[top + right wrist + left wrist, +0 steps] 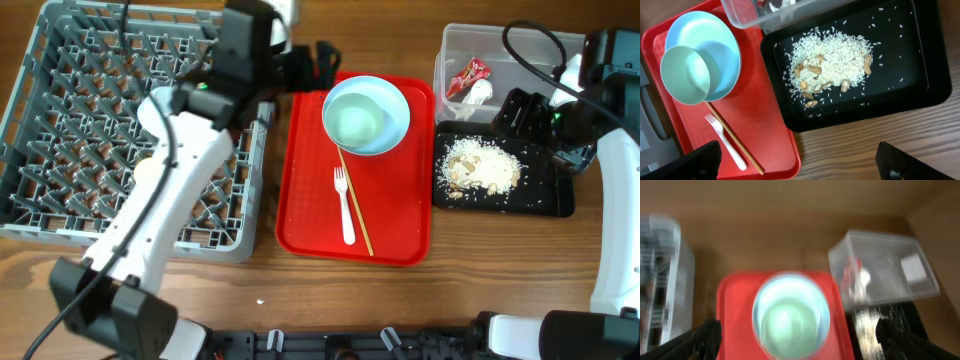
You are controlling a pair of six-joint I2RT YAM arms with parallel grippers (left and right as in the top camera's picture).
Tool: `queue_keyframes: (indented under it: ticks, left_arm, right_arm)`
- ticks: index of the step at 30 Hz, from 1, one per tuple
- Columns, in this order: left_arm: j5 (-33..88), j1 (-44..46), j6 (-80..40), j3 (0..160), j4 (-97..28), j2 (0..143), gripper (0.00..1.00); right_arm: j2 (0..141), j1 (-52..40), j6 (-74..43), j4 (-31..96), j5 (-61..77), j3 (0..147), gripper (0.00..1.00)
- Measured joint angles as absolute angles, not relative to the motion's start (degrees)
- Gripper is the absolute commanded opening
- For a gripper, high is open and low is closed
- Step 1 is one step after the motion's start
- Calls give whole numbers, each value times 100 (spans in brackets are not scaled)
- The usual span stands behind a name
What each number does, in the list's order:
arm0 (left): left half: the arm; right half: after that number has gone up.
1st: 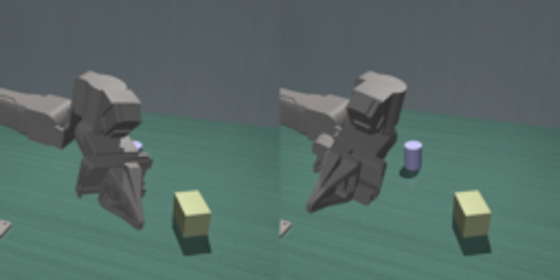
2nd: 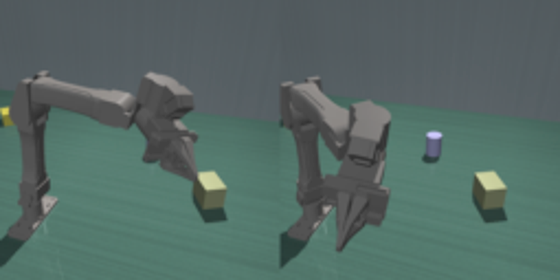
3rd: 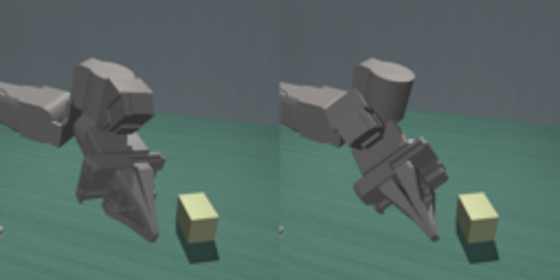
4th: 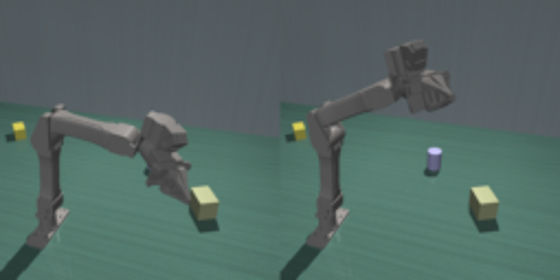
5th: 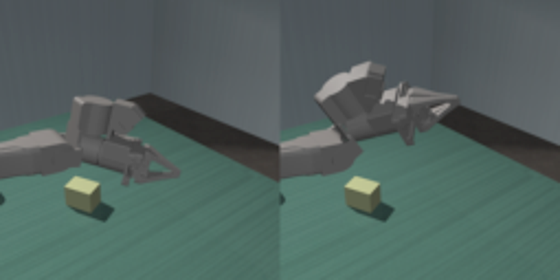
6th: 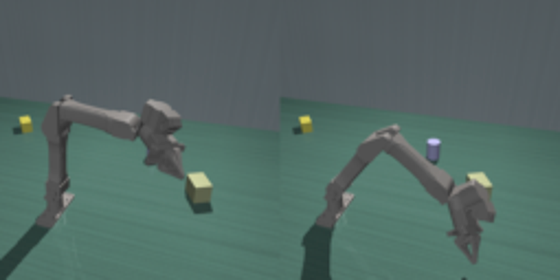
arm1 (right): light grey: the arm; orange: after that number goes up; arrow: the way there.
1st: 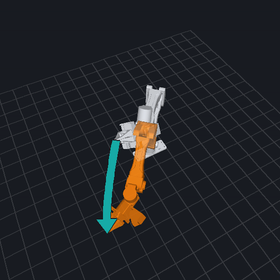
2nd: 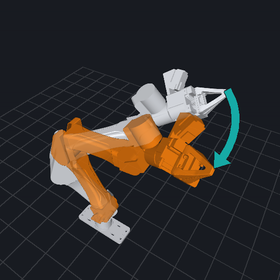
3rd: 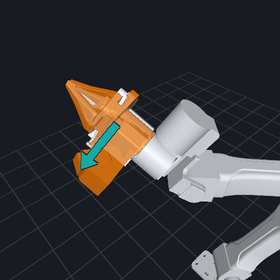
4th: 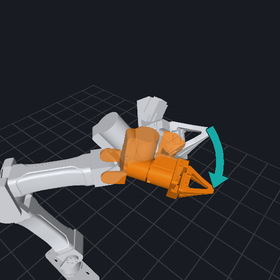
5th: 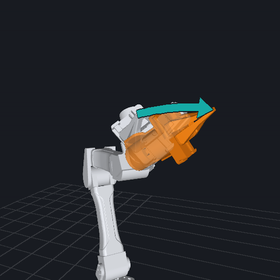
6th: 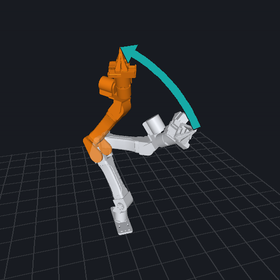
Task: Sort waste into correct bins and load items into the dishwasher rack
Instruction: 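Reach the left gripper to the green bowl on the plate, then lift the green bowl and place it in the dish rack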
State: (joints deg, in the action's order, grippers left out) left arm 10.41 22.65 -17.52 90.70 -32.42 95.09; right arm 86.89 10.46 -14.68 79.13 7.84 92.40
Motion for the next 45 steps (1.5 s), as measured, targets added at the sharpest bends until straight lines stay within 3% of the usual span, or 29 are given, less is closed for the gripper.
queue_keyframes:
  ticks: [5, 10, 12, 17, 19, 21, 26, 29, 37, 40, 45]
  left_arm:
    - [30, 3105, -1728, 9260, -2010, 10527, 100]
    - [-257, 3634, -1728, 9260, -1907, 11791, 100]
    - [-301, 3846, -1726, 9260, -1968, 12182, 92]
    - [-318, 4051, -1708, 9260, -2257, 12527, 87]
    - [-318, 4062, -1708, 9258, -2322, 12564, 49]
    - [-320, 4069, -1693, 9260, -2436, 12567, 27]
    - [-320, 4106, -1691, 9260, -2665, 12569, 18]
    - [-320, 4165, -1684, 9260, -2749, 12569, 4]
    - [-508, 4193, -1643, 9297, -2781, 12486, 4]
    - [-130, 4080, -1619, 9295, -2834, 11845, 4]
    - [1448, 2766, -1577, 9297, -2823, 10586, 4]
  right_arm:
    - [8689, 1046, -1468, 7929, 784, 9240, 100]
    - [8689, 1046, -1466, 7926, 784, 9240, 100]
    - [8689, 1046, -1468, 7926, 784, 9240, 100]
    - [8689, 1046, -1468, 7926, 784, 9240, 100]
    - [8689, 1046, -1468, 7926, 784, 9240, 100]
    - [8689, 1046, -1466, 7926, 784, 9240, 100]
    - [8689, 1046, -1466, 7929, 784, 9240, 100]
    - [8689, 1046, -1398, 7929, 784, 9240, 100]
    - [8689, 1046, -1358, 7929, 784, 9240, 100]
    - [8689, 1046, -1358, 7929, 784, 9240, 100]
    - [8689, 1046, -1334, 7929, 784, 9240, 100]
